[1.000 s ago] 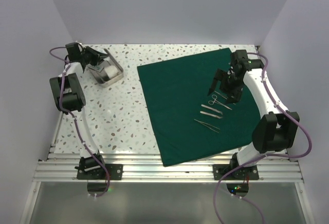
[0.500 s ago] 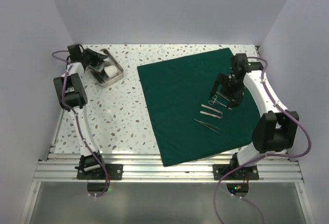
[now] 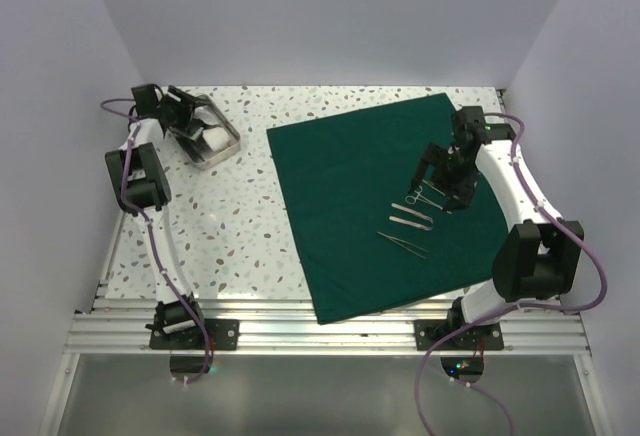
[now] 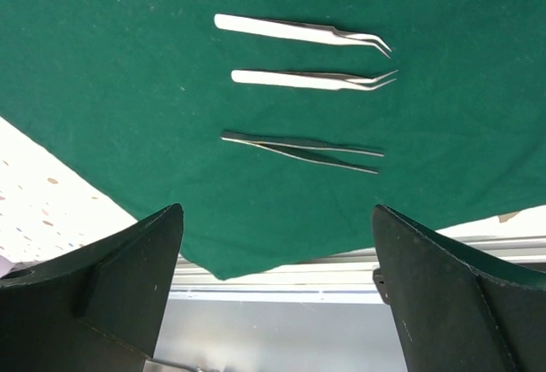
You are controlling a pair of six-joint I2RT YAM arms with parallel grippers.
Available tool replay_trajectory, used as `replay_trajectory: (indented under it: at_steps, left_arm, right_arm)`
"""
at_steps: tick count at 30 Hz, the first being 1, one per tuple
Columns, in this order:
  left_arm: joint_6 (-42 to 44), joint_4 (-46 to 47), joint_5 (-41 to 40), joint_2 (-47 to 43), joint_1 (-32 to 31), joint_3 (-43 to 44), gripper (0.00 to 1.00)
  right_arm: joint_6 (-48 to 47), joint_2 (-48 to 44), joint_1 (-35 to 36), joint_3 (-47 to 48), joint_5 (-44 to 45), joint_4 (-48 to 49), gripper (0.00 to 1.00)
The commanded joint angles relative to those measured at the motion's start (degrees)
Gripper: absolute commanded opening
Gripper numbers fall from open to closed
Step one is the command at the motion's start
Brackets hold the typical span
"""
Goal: Prepare the surgical pack
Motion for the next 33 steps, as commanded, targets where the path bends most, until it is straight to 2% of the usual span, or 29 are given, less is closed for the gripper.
replay_trajectory:
  at_steps: [1,3,7,10,14,15,19,21,25,27,30,31,33]
  left_arm:
    - [1.25,-4.02,-1.87,-3.25,0.19,0.62,0.74]
    - [2.22,-6.74,-3.18,-4.92,0.28,0.53,0.8]
    - [3.71,-7.28,-4.25,-8.52,0.63,-1.58,0.82]
    - [4.59,-8.6,-3.9,-10.89,0.63,-2.45,0.83]
    - [5.65,-9.65,-4.33,-15.81,0.54,-4.3,0.86]
    - [6.09,-11.66,-4.6,-16.08,0.54,-4.04,0.92]
    - [8.45,-22.39,-4.6,-14.59,0.54,2.8,0.92]
    - [9.95,-24.84,-6.52,-18.53,0.1,1.42,0.92]
    - [13.73,-23.54,-6.88,-32.39,-0.33,-11.12,0.92]
    - [18.01,-26.42,-8.72,-36.81,-1.04,-13.96,0.91]
    - [22.77,-28.55,-11.36,-46.65,-4.63,-21.77,0.9]
    - [23.22,-28.81,-13.37,-52.42,-7.34,-27.1,0.9]
    - [23.58,-27.6,-13.91,-58.42,-10.34,-33.8,0.9]
  right_arm:
    - [-0.31,-1.45,-0.15,-0.39,-0.2,1.53,0.96]
    - [-2.66,-0.49,-0.24,0.05,-0.82,1.8,0.96]
    - [-9.26,2.41,0.38,3.82,-4.33,0.13,0.95]
    - [-12.87,3.64,2.13,4.27,-3.38,1.71,0.96]
    - [-15.33,6.8,7.91,4.89,0.92,2.41,0.95]
    - [-15.42,7.94,9.07,4.97,1.54,2.24,0.95]
    - [-15.08,7.35,11.8,3.23,-0.47,4.16,0.94]
    - [-15.16,6.73,11.89,2.25,0.49,4.61,0.93]
    - [-15.43,5.85,11.89,-0.46,5.23,3.99,0.82]
    - [-13.5,4.35,11.8,-1.7,7.08,4.61,0.77]
    - [-10.51,3.56,11.71,-3.2,8.84,5.23,0.68]
    - [-9.81,3.56,11.54,-3.55,8.15,5.49,0.67]
    - [-11.55,3.91,11.63,-3.73,3.6,6.28,0.62]
